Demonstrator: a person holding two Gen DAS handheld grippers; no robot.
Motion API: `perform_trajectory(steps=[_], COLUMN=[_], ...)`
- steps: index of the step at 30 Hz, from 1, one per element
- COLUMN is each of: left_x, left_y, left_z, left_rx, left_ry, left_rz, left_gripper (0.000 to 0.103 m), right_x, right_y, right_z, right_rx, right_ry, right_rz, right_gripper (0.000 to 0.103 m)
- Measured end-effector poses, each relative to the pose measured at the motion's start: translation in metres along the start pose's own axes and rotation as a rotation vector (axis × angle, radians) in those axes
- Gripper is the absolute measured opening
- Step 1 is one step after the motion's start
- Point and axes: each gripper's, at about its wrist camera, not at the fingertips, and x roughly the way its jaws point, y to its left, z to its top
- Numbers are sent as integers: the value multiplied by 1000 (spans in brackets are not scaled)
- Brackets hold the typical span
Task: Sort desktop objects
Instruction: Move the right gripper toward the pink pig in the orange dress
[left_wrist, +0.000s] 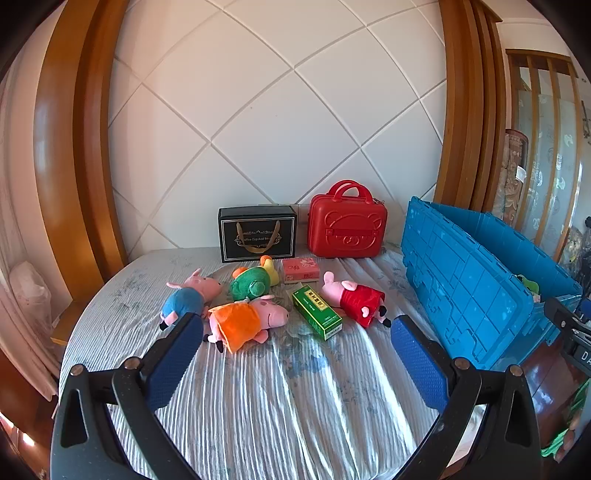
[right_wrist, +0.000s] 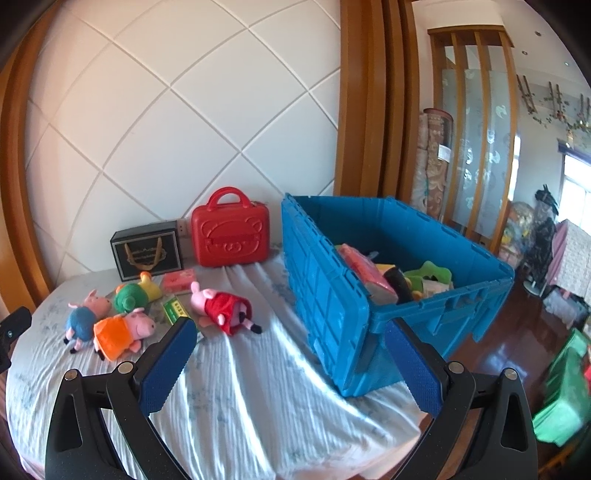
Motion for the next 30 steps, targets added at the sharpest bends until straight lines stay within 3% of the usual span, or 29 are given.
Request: perform_trajectory(steps=[17,25,30], left_x=[19,61,102], left_y=[11,32,39], left_z=[-8,-13,-14], left_rx=[-11,-81,-138], left_ry=[36,81,130], left_rz=[-4,120,202], left_gripper=[103,103,103], right_x=[12,67,135], right_y=[2,17,36], right_z=[-6,-3,2], right_rx=[-3,-46,-124], right_ry=[24,55,117], right_rz=[-1,158,281], right_gripper=[103,103,103])
